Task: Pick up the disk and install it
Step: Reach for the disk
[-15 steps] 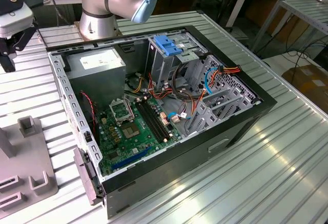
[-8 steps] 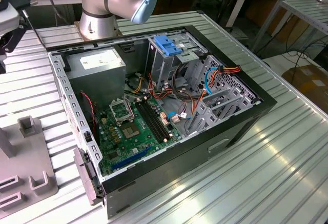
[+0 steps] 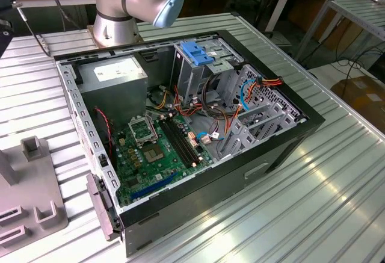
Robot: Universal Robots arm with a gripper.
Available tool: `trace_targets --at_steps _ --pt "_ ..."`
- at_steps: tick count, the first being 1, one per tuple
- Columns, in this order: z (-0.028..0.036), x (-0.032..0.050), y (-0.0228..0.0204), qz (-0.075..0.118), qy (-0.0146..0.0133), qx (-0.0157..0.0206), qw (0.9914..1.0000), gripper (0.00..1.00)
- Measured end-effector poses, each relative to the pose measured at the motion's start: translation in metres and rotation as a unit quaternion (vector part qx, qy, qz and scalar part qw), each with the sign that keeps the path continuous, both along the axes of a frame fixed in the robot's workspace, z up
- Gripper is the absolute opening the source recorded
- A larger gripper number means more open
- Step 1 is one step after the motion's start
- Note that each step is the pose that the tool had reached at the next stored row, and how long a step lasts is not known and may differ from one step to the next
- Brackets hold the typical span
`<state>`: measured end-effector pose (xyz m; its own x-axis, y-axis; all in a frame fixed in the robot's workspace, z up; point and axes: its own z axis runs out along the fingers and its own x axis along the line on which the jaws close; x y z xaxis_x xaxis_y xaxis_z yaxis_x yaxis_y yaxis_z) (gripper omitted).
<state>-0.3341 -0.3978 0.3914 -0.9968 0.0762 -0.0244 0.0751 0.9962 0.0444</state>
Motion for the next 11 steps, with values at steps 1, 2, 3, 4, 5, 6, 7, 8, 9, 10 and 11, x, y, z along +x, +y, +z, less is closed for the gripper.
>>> trace_targets --at_steps 1,2,3,4,5,6,7,8,9,10,11 --pt "0.0 -0.0019 0.0 0.0 0.0 0.0 1.0 0.1" --pt "0.0 -0.0044 0.0 0.0 0.0 0.0 1.0 0.1" --pt "0.0 -0.0066 0.0 0.0 0.0 0.0 1.0 0.1" --pt "0.0 -0.0086 0.0 0.0 0.0 0.0 1.0 0.1" --pt "0.0001 -0.0109 0.0 0.0 0.0 0.0 1.0 0.1" --pt "0.0 -0.0142 0.0 0.0 0.0 0.0 1.0 0.1" --pt "0.0 -0.0187 0.0 0.0 0.0 0.0 1.0 0.1" --pt "0.0 -0.0216 0.0001 0.0 0.0 0.0 1.0 0.1" --pt "0.0 -0.0237 0.0002 0.0 0.0 0.0 1.0 0.1" --pt "-0.0001 -0.0257 0.0003 0.0 0.0 0.0 1.0 0.1" --pt "0.0 -0.0272 0.0004 0.0 0.0 0.0 1.0 0.1"
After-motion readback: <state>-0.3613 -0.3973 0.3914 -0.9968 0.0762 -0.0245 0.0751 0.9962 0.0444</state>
